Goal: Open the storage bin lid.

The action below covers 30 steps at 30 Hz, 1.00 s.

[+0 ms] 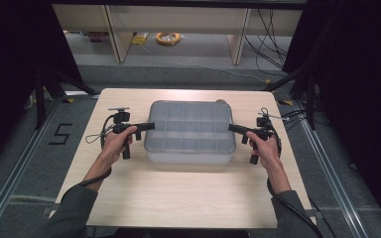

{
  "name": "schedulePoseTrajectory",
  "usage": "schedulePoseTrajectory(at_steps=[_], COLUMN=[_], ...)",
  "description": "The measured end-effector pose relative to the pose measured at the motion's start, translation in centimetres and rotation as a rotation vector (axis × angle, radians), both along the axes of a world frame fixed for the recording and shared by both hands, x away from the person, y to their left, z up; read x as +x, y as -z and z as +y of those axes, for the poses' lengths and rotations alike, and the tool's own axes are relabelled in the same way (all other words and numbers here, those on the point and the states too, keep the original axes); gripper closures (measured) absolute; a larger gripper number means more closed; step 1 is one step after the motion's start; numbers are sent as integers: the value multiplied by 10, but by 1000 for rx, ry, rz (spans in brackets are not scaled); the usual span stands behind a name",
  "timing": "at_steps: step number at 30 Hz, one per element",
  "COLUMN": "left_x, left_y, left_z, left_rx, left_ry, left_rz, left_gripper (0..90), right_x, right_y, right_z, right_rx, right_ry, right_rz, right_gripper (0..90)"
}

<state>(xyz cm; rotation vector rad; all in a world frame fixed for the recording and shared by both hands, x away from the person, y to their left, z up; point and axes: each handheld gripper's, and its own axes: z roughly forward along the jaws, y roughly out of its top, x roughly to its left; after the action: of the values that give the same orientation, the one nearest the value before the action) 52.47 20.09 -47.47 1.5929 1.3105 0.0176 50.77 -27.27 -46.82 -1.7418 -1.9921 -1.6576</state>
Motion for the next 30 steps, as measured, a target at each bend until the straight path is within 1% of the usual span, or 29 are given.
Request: schedulePoseTrajectory(at_steps=[1,2,3,5,6,7,8,9,11,12,13,14,15,16,17,18,19,20,21,22,23,24,25,26,27,28,29,30], left_x=[1,2,3,3,3,3,2,2,1,1,1,0,0,0,-1,-1,-2,-3,-5,-6,-7,-8,-10,-11,-13,-15,-16,-18], left_y=[0,0,0,-1,-1,-2,-2,-2,-2,-2,-1,-1,-2,-2,-3,-4,-6,-7,-9,-11,-13,-14,-16,-18,-21,-26,-28,-31], left_z=[1,0,0,-1,-2,-2,-1,-2,-2,-2,-2,-2,-1,-1,-1,0,0,0,0,-1,0,1,2,2,1,0,-1,-2], left_rx=[-7,-16,-18,-6,-6,-11,-11,-10,-11,-16,-26,-28,-28,-37,-52,-56,-53,-61,-50,-48,-62,-87,-113,-114,-111,-99,-92,-94], left_ry=[3,-1,3,-3,-5,-7,-9,-11,-20,-29,-34,-38,-46,-48,-67,-64,-72,-77,-85,-94,-94,-105,-115,-118,-120,-123,-121,-128], left_rz=[1,5,12,12,14,16,14,11,8,10,13,12,14,10,-1,-3,-10,-15,-17,-26,-29,-31,-31,-41,-52,-65,-72,-87], left_gripper=[486,507,518,514,520,520,526,530,530,535,540,546,549,555,566,584,598,598,600,601,602,619,635,648,651,652,652,654], right_x=[1,0,1,1,3,3,3,2,3,2,2,4,4,4,4,4,0,0,3,1,1,0,-1,-2,-3,-4,-5,-7], right_y=[0,-1,-1,-2,0,0,-1,-1,-1,-1,-1,1,0,-1,-2,-4,-10,-10,-8,-10,-11,-14,-16,-18,-20,-23,-25,-30], right_z=[1,1,1,2,1,1,2,3,4,6,7,5,5,5,5,5,7,7,5,6,5,6,6,6,6,6,6,7], right_rx=[2,17,19,27,8,8,16,9,14,11,-2,-37,-46,-51,-45,-56,-33,-33,-66,-56,-36,-11,-15,-6,-10,-3,-11,10], right_ry=[12,6,5,13,10,10,15,22,15,26,28,15,18,26,32,31,39,39,21,35,37,47,41,45,41,36,39,51], right_rz=[11,23,23,43,8,8,30,31,26,38,29,-16,-27,-28,-36,-35,9,9,-50,-25,-40,-21,-34,-36,-31,-29,-47,-14], right_gripper=[506,507,508,514,514,514,518,548,548,553,557,571,585,594,598,602,608,608,614,622,637,641,643,647,652,658,663,670])
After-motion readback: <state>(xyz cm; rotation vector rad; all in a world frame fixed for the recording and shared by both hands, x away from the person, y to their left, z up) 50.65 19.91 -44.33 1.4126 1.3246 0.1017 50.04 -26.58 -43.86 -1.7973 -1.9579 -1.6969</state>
